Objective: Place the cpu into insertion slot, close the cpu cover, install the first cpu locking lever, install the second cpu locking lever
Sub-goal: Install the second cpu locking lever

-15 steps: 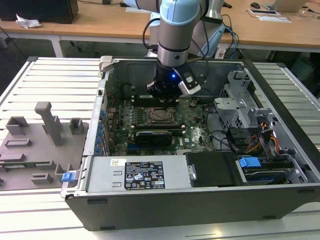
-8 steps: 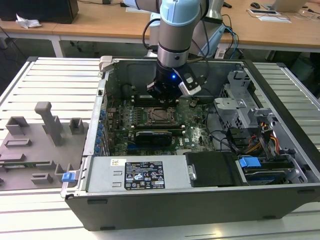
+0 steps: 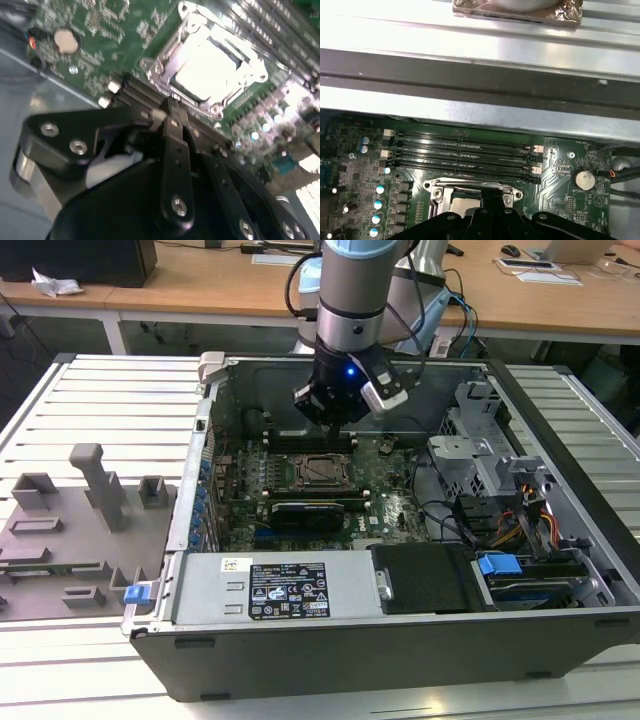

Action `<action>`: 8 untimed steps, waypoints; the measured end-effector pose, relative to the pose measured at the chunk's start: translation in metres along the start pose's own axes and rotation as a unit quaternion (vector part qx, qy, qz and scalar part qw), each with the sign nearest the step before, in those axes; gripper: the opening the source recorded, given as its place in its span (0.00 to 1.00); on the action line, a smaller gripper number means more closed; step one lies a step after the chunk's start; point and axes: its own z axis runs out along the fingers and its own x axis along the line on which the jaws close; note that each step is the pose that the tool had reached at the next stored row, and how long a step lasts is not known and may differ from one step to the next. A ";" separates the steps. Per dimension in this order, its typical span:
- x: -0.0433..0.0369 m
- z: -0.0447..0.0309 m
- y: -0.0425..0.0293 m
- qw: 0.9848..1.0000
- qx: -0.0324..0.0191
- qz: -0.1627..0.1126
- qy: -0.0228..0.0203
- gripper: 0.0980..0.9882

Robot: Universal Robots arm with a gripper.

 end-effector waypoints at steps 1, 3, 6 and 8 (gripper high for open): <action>0.0002 -0.0003 -0.0016 1.000 0.000 0.000 0.000 0.01; 0.0005 -0.0004 -0.0035 1.000 0.000 0.000 0.000 0.01; 0.0007 -0.0007 -0.0057 1.000 0.000 0.000 0.000 0.01; 0.0008 -0.0008 -0.0073 1.000 0.000 0.000 0.000 0.01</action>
